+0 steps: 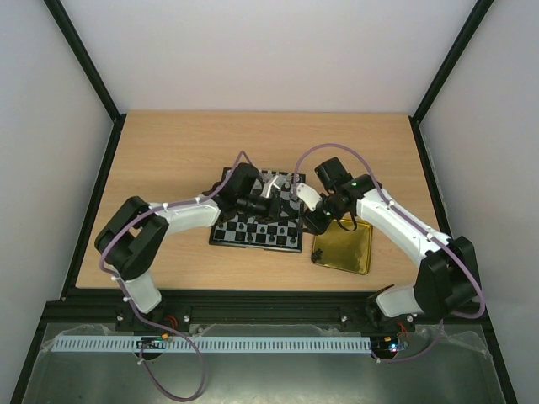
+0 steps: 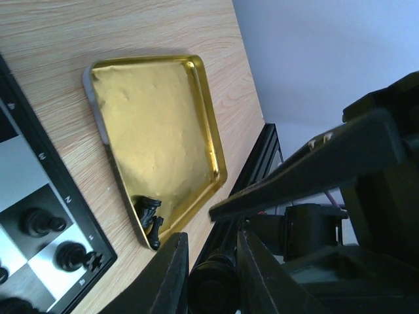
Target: Set up the chess pieces on the board
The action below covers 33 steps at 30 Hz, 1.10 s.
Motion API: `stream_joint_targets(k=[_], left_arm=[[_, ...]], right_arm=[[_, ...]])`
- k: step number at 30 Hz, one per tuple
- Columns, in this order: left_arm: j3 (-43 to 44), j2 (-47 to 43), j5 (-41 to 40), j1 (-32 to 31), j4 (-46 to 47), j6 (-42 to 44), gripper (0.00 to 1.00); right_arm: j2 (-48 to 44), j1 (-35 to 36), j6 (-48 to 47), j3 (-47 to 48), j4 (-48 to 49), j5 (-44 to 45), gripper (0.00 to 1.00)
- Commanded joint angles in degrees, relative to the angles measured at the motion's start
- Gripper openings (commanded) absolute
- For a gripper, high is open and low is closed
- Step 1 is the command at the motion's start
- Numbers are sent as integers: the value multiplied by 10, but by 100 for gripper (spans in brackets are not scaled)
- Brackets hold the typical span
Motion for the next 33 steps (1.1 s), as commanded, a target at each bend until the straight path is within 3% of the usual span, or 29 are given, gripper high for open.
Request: stream_joint_targets(k=[1, 5, 7, 12, 15, 19, 33], left_arm=[[-40, -55, -25, 22, 55, -38, 16], [-95, -109, -72, 41, 144, -91, 16], [-108, -136, -110, 41, 169, -100, 16], [-151, -165, -167, 39, 268, -148, 16], [-171, -171, -182, 38, 325, -176, 16], [-180, -172, -186, 38, 359, -194, 16], [-168, -147, -189, 33, 403, -224, 16]], right_arm=[[-42, -21, 26, 20, 15, -49, 45], [-72, -91, 101, 45, 61, -144, 56], [-75, -125, 169, 52, 92, -209, 57], [-68, -160, 331, 41, 199, -319, 57], [-55, -177, 451, 9, 293, -375, 63], [-18, -180, 577, -36, 411, -436, 63], [39, -145, 699, -83, 549, -512, 57]])
